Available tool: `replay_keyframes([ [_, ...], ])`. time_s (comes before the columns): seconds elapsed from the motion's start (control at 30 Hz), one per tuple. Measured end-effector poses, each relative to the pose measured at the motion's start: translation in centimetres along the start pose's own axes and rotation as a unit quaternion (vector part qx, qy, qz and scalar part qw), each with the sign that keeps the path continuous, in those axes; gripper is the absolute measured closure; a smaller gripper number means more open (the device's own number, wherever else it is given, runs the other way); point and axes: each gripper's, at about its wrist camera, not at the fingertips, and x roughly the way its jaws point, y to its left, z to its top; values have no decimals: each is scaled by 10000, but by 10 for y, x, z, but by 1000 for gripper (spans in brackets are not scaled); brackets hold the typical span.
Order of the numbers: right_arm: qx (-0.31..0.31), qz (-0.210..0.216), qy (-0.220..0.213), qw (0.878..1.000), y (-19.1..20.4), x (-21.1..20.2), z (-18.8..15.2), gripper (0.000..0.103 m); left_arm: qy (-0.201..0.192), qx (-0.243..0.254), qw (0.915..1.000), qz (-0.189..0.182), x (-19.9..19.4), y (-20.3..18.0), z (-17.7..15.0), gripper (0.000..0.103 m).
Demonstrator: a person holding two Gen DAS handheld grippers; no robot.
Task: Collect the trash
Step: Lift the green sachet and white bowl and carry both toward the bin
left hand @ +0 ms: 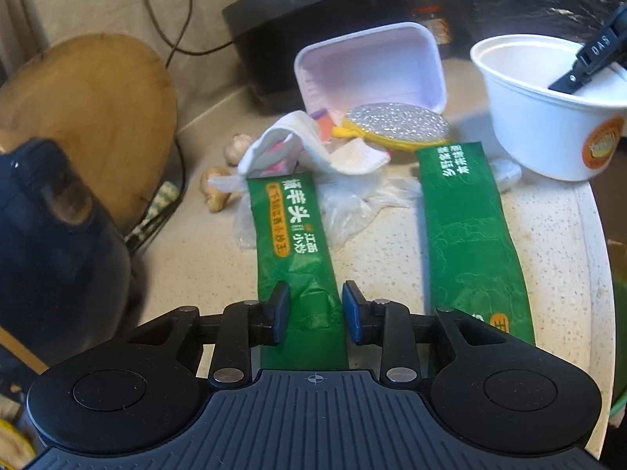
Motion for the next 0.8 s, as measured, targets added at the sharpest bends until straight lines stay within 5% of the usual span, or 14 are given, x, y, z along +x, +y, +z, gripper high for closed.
replay_keyframes([
  [0.13, 59, 62, -14, 10000, -3, 1, 0, 96, -64, -707, 9957, -597, -13, 21, 13, 68],
  [0.3, 52, 78, -28, 10000, -3, 2, -1, 96, -364, -1022, 9777, -1797, -31, 11, 25, 68],
  [0.43, -148, -4, -161, 9998, 3, -3, -5, 95, -192, -169, 9909, -1321, -21, -33, 22, 66],
  [0.53, -355, 24, -227, 9991, 8, -13, -8, 66, -277, 303, 9945, -968, -17, -49, 15, 66],
  [0.6, -457, -30, -431, 9980, 11, -25, -11, 26, -303, 302, 9939, -1013, -16, -48, 12, 65],
  [0.8, -610, -268, -363, 9971, 21, -39, -16, 22, -290, 26, 9932, -1124, -9, -41, 12, 62],
])
